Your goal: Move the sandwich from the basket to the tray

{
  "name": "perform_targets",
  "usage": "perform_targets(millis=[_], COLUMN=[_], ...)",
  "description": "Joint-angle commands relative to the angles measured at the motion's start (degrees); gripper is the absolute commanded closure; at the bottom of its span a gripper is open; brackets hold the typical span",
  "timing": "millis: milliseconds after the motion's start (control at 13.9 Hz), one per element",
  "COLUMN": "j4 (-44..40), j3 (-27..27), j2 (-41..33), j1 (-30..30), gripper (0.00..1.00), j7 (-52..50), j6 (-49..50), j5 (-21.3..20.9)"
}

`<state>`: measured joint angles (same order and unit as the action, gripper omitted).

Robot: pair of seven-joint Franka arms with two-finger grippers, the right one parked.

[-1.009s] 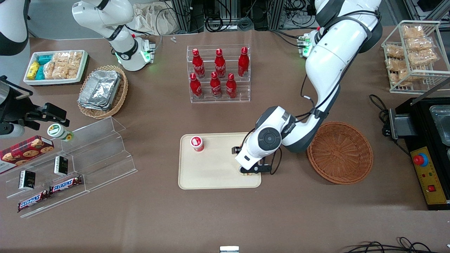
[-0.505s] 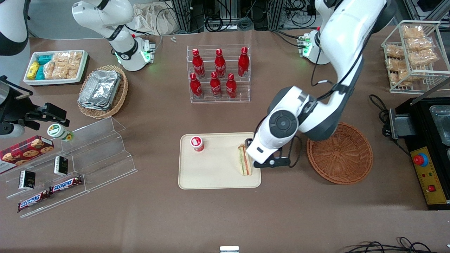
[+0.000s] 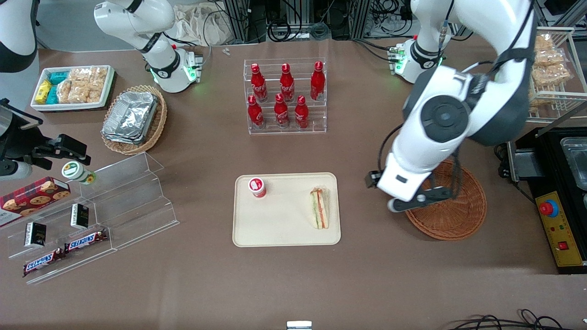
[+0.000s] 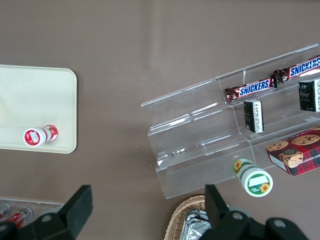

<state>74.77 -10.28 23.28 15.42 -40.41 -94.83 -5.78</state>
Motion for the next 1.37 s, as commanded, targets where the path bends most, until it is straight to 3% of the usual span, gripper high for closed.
perform_targets(millis=[0, 216, 577, 1297], j4=[2.7, 3.1, 4.9, 4.3], j3=[5.9, 15.7, 23.6, 23.8], j2=[-4.0, -7.4, -8.7, -7.4], j1=[0.1, 0.2, 0.0, 0.0], gripper=[0.0, 0.0, 0.0, 0.0], j7=[4.9, 20.0, 36.8, 38.7], j6=[1.9, 6.5, 8.8, 8.4], j5=[3.3, 9.3, 9.5, 8.8])
